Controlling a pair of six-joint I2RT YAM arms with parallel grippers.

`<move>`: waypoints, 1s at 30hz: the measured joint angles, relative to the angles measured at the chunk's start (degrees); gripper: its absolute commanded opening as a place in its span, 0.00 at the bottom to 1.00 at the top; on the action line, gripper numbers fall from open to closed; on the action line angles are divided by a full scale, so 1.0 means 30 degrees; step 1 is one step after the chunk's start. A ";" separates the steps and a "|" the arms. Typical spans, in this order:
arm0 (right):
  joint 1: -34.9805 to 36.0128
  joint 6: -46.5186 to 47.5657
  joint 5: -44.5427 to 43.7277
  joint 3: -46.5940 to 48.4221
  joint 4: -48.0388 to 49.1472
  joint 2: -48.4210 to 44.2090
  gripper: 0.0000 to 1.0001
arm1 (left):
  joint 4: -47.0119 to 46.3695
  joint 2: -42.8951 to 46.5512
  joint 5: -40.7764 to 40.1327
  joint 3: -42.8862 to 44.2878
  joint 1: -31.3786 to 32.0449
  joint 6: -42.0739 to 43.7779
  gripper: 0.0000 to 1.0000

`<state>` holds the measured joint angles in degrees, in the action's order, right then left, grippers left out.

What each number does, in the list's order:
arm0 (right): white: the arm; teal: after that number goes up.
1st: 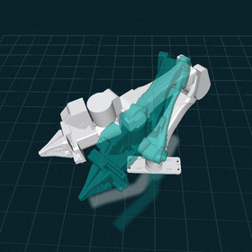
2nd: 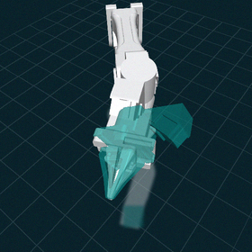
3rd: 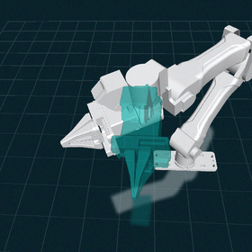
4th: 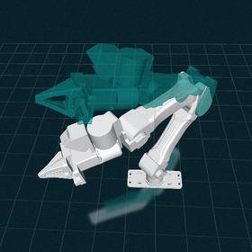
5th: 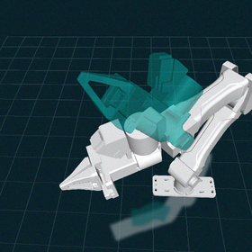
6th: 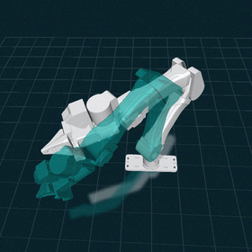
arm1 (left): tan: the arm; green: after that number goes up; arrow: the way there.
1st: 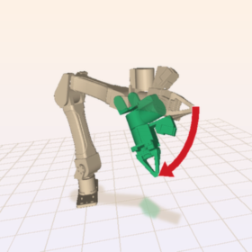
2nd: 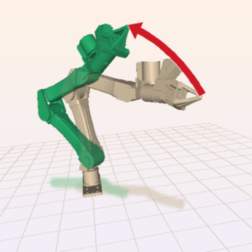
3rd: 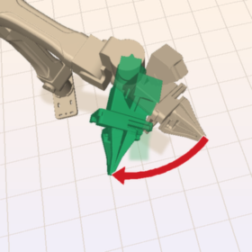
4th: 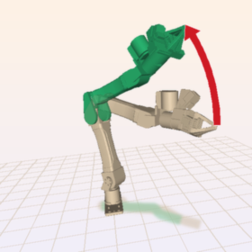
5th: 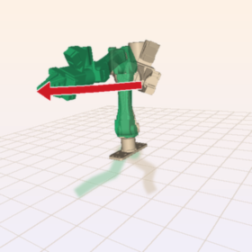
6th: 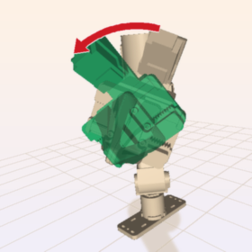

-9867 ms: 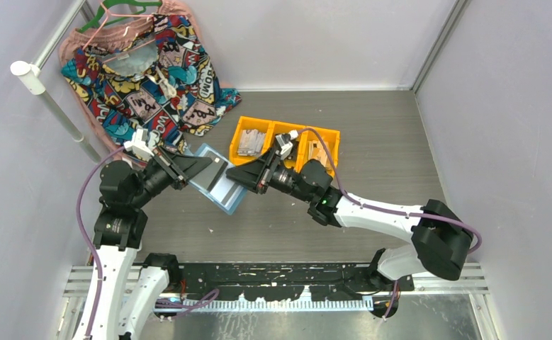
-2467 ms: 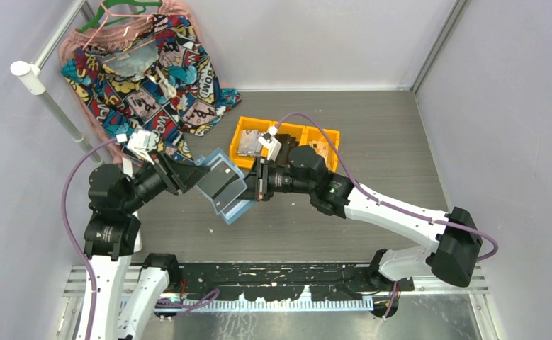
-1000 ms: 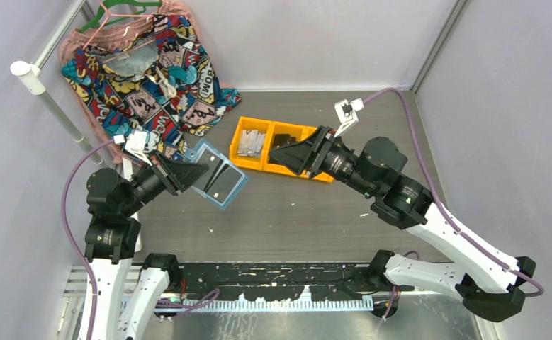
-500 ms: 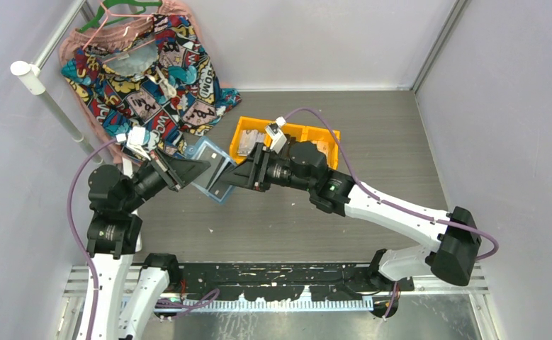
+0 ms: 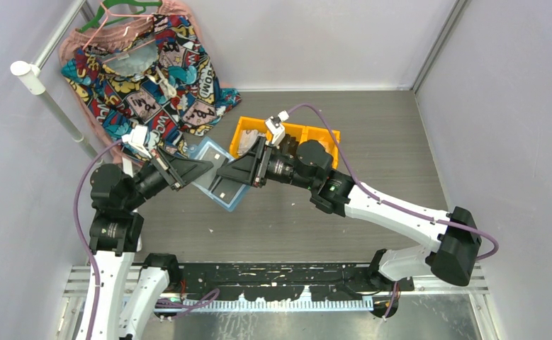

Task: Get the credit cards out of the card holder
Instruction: Remove the credit card from the card holder.

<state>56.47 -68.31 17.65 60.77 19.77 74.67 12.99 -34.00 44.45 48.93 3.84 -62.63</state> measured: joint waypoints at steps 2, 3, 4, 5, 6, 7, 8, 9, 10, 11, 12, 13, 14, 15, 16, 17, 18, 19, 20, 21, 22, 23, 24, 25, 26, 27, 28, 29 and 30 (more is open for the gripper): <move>0.0000 -0.0080 0.0000 0.0000 0.0000 0.0000 0.50 | 0.0000 0.0007 0.0080 0.0000 0.0000 -0.0153 0.00; 0.0000 -0.0138 0.0000 0.0000 0.0000 0.0022 0.50 | -0.0015 0.0007 0.0109 0.0000 0.0000 -0.0211 0.01; 0.0000 -0.0153 0.0000 0.0000 0.0015 0.0044 0.50 | -0.0022 0.0007 0.0131 0.0000 0.0000 -0.0357 0.01; 0.0000 -0.0219 0.0007 0.0000 0.0095 0.0117 0.50 | -0.0022 0.0007 0.0138 0.0000 0.0000 -0.0481 0.01; 0.0000 -0.0240 0.0007 0.0000 0.0109 0.0124 0.50 | -0.0022 0.0000 0.0146 0.0000 0.0000 -0.0590 0.01; 0.0000 -0.0284 0.0007 -0.0015 0.0175 0.0160 0.49 | -0.0036 0.0000 0.0160 0.0000 0.0000 -0.0707 0.01; 0.0000 -0.0335 0.0015 -0.0044 0.0277 0.0197 0.49 | -0.0044 0.0000 0.0168 0.0000 0.0000 -0.0852 0.01; 0.0000 -0.0372 0.0015 -0.0066 0.0393 0.0219 0.49 | -0.0044 0.0000 0.0168 0.0000 0.0000 -0.0962 0.01; 0.0000 -0.0408 0.0022 -0.0073 0.0488 0.0240 0.49 | -0.0044 0.0000 0.0160 0.0007 0.0000 -0.1035 0.01; 0.0007 -0.0466 0.0029 -0.0087 0.0619 0.0291 0.49 | -0.0051 0.0000 0.0168 0.0007 0.0000 -0.1078 0.01; 0.0007 -0.0517 0.0036 -0.0087 0.0750 0.0357 0.48 | -0.0066 0.0000 0.0168 0.0007 -0.0007 -0.1100 0.01; 0.0015 -0.0641 0.0058 -0.0087 0.0925 0.0459 0.47 | -0.0073 0.0000 0.0160 0.0000 -0.0029 -0.1137 0.01; 0.0015 -0.0714 0.0087 -0.0087 0.1056 0.0546 0.45 | -0.0087 0.0000 0.0146 0.0007 -0.0051 -0.1151 0.01; 0.0015 -0.0809 0.0138 -0.0087 0.1260 0.0692 0.43 | -0.0095 0.0000 0.0109 0.0007 -0.0080 -0.1166 0.01; 0.0015 -0.0896 0.0189 -0.0080 0.1443 0.0845 0.41 | -0.0102 0.0000 0.0029 0.0000 -0.0102 -0.1166 0.01; 0.0015 -0.1027 0.0240 -0.0087 0.1632 0.0998 0.40 | -0.0102 0.0007 -0.0044 0.0000 -0.0153 -0.1166 0.02; 0.0015 -0.1188 0.0270 -0.0080 0.1807 0.1115 0.39 | -0.0117 0.0007 -0.0131 0.0007 -0.0197 -0.1173 0.03; -0.0007 -0.1362 0.0321 -0.0080 0.2018 0.1260 0.35 | -0.0131 0.0007 -0.0240 0.0007 -0.0219 -0.1188 0.04; -0.0029 -0.1472 0.0321 -0.0087 0.2208 0.1392 0.30 | -0.0138 0.0007 -0.0335 0.0007 -0.0226 -0.1195 0.06; -0.0044 -0.1566 0.0313 -0.0080 0.2339 0.1501 0.27 | -0.0168 0.0007 -0.0423 0.0000 -0.0270 -0.1224 0.07; -0.0087 -0.1712 0.0291 -0.0087 0.2484 0.1625 0.23 | -0.0240 0.0007 -0.0466 0.0000 -0.0313 -0.1304 0.09; -0.0117 -0.1792 0.0306 -0.0080 0.2608 0.1712 0.20 | -0.0291 0.0007 -0.0546 0.0000 -0.0335 -0.1348 0.11; -0.0138 -0.1894 0.0291 -0.0095 0.2725 0.1778 0.18 | -0.0379 0.0007 -0.0612 0.0000 -0.0357 -0.1421 0.13; -0.0146 -0.1989 0.0277 -0.0124 0.2863 0.1814 0.14 | -0.0466 0.0007 -0.0627 0.0000 -0.0364 -0.1450 0.16; -0.0146 -0.2033 0.0226 -0.0197 0.3024 0.1821 0.12 | -0.0590 0.0044 -0.0627 -0.0007 -0.0386 -0.1479 0.18; -0.0146 -0.2076 0.0175 -0.0255 0.3133 0.1821 0.09 | -0.0714 0.0066 -0.0619 -0.0022 -0.0393 -0.1486 0.21; -0.0138 -0.2127 0.0087 -0.0350 0.3279 0.1821 0.06 | -0.0867 0.0087 -0.0597 -0.0058 -0.0393 -0.1545 0.23; -0.0124 -0.2178 0.0000 -0.0452 0.3402 0.1821 0.03 | -0.1071 0.0095 -0.0517 -0.0117 -0.0393 -0.1625 0.25; -0.0109 -0.2244 -0.0087 -0.0576 0.3504 0.1821 0.01 | -0.1144 0.0095 -0.0401 -0.0182 -0.0372 -0.1676 0.28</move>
<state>56.14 -75.05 17.39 59.05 30.28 80.14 9.56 -33.71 43.24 48.38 2.72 -67.66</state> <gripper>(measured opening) 0.079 0.224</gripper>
